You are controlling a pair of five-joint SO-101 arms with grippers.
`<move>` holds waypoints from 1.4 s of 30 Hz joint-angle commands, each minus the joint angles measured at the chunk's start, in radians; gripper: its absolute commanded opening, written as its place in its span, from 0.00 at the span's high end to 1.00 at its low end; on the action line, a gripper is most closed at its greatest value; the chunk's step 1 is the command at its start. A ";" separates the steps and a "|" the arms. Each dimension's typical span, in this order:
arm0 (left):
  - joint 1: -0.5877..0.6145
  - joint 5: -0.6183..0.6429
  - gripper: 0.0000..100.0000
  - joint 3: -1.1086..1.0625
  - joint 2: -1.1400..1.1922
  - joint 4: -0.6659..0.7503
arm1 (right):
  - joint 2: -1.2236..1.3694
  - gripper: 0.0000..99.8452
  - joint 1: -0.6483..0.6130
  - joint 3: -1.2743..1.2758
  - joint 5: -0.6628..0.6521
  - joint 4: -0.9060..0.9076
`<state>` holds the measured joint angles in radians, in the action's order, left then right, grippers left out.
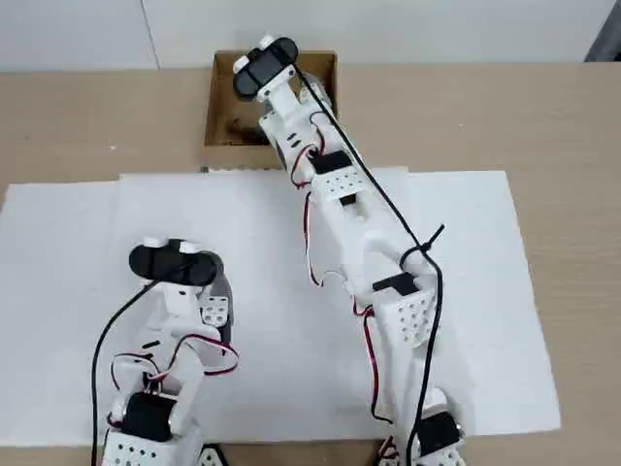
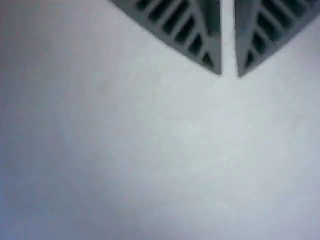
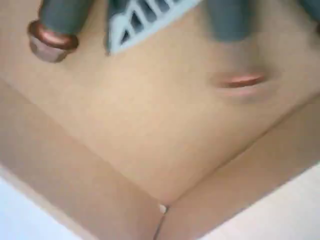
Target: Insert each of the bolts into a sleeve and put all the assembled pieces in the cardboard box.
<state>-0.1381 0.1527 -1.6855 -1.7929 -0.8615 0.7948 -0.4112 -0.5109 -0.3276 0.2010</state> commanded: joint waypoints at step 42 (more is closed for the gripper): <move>0.003 -0.002 0.99 0.004 -0.008 -0.003 | -1.010 1.00 0.093 -0.055 0.097 1.152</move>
<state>-0.1381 0.1527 -1.6855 -1.7929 -0.8615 -0.1289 -0.3636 -0.5171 -0.2800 1.2812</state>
